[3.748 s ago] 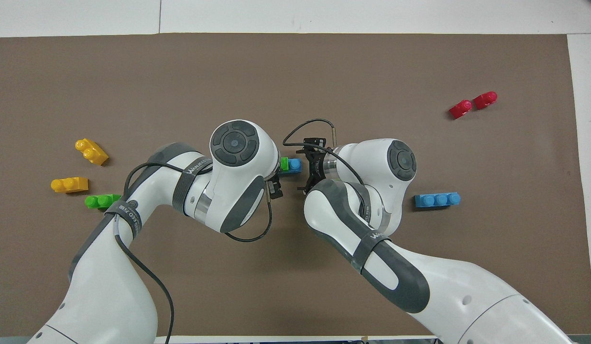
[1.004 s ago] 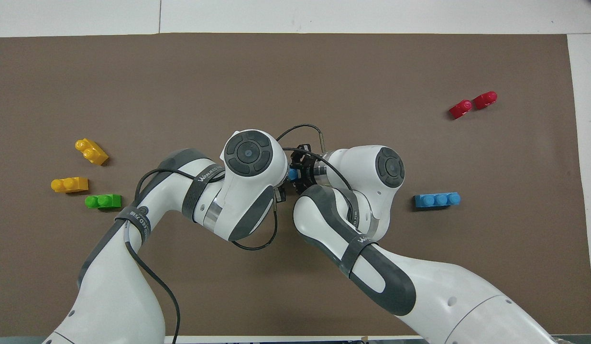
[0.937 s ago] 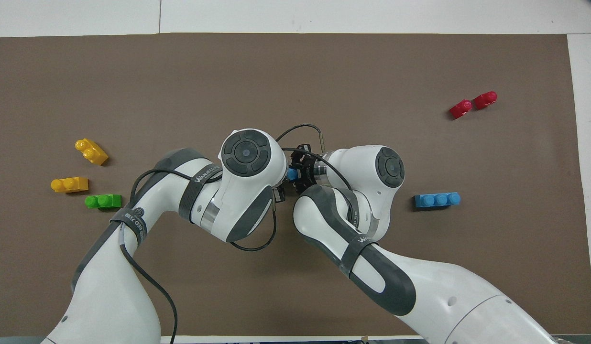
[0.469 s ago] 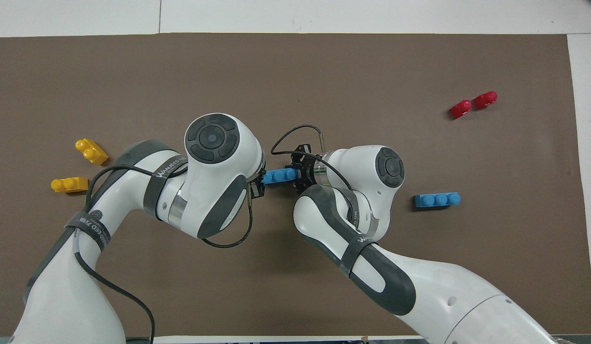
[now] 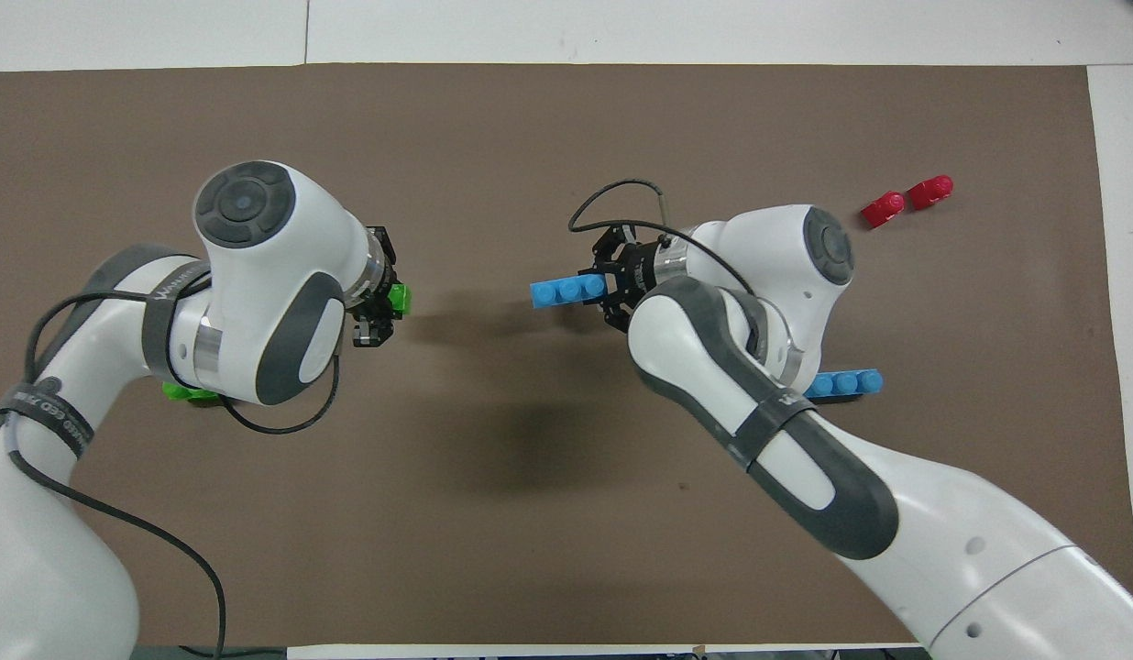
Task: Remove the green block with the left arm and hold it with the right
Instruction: 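Set the green brick by the yellow bricks while the right gripper sets blue down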
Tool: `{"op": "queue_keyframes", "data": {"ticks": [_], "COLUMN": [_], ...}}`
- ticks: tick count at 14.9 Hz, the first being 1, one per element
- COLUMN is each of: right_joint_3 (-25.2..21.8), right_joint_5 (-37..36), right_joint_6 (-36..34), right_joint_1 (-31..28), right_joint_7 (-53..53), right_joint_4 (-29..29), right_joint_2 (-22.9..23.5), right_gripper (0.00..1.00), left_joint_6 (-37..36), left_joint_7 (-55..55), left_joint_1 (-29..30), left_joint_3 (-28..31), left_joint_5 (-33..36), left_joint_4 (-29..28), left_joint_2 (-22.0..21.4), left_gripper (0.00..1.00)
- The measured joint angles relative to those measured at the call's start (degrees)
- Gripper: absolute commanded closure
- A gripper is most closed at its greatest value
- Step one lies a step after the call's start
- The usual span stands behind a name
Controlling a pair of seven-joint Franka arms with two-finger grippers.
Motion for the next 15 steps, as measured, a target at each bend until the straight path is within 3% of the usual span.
{"op": "queue_keyframes", "data": {"ticks": [7, 10, 15], "right_joint_3": [-0.3, -0.4, -0.4], "right_joint_5": [-1.8, -5.3, -5.7], "right_joint_6": [-16.7, -18.7, -18.4], "right_joint_1": [-19.1, -24.8, -28.4], "right_joint_7": [-17.4, -21.8, -24.6], "right_joint_4": [2.7, 2.3, -2.0], "right_joint_2": [-1.7, -0.8, 0.7], "right_gripper": [1.00, 1.00, 1.00], "left_joint_6": [7.2, 8.1, 11.2], "left_joint_7": [29.2, 37.4, 40.2], "left_joint_1": [12.7, 15.1, 16.0], "left_joint_3": [-0.1, -0.1, -0.1], "left_joint_5": [0.0, 0.0, 0.0], "left_joint_4": [-7.6, -9.0, -9.8], "left_joint_2": [-0.9, -0.9, 0.3], "left_gripper": [1.00, 1.00, 1.00]}}
